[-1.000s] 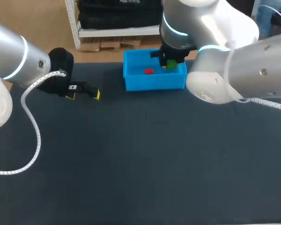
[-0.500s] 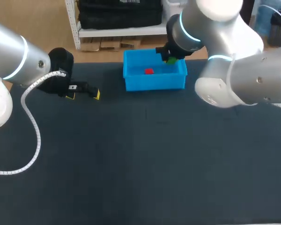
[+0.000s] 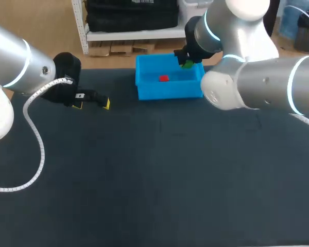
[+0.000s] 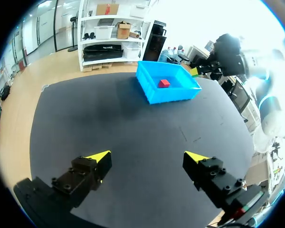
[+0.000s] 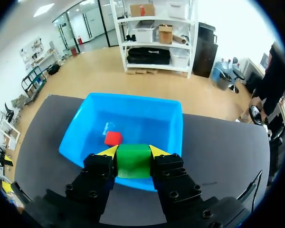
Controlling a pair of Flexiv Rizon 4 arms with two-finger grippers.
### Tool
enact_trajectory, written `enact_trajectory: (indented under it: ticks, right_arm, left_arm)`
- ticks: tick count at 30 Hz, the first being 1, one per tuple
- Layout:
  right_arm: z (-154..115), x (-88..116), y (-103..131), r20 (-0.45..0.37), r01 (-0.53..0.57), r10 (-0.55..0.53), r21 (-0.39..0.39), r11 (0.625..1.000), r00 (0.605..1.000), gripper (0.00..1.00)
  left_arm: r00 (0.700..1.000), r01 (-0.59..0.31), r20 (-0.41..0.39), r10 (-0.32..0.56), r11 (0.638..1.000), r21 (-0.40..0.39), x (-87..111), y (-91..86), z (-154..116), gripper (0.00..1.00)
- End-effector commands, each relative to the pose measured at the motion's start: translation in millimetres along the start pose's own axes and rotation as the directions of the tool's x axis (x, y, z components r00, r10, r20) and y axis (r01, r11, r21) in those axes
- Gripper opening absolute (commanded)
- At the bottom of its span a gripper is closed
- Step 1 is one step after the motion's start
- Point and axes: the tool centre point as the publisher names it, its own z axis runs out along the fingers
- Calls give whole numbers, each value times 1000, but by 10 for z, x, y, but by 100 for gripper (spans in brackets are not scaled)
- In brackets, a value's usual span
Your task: Use the left arm to pick the red cube and place it into the blue plastic box first, then use the right arm to grasp the green cube and put it into the same blue plastic box after the first action is fully finished.
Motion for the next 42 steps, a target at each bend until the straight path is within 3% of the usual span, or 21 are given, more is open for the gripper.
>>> enact_trajectory:
  ticks: [1,9,29,30,31,33,35,36,37,42]
  right_arm:
    - [272,-154,-22,-90,-1,-2,-31,1000,996,0]
    - [418,-75,-62,-143,-21,13,-54,998,990,0]
    - [496,-9,-85,-179,-30,18,-61,998,984,0]
    - [496,-9,-84,-179,-29,18,-61,998,984,11]
    - [494,-12,-81,-180,-29,18,-61,998,984,34]
    - [490,-20,-76,-179,-28,17,-61,998,984,48]
    - [488,-26,-77,-179,-28,17,-60,998,984,84]
    - [484,-31,-77,-178,-28,16,-60,998,984,96]
    - [473,-37,-74,-178,-27,16,-60,998,984,100]
    - [406,-56,-59,-172,-24,14,-56,998,985,100]
  left_arm:
    - [1000,-1,3,1,1000,4,3,8,5,100]
    - [1000,-1,3,1,1000,4,3,8,5,100]
    - [1000,-1,3,1,1000,4,3,8,5,100]
    - [1000,-1,3,1,1000,4,3,8,5,100]
    - [1000,-1,3,1,1000,4,3,8,5,100]
    - [1000,-1,3,1,1000,4,3,8,5,100]
    - [1000,-1,3,1,1000,4,3,8,5,100]
    - [1000,-1,3,1,1000,4,3,8,5,100]
    - [1000,-1,3,1,1000,4,3,8,5,100]
    - [1000,-1,3,1,1000,4,3,8,5,100]
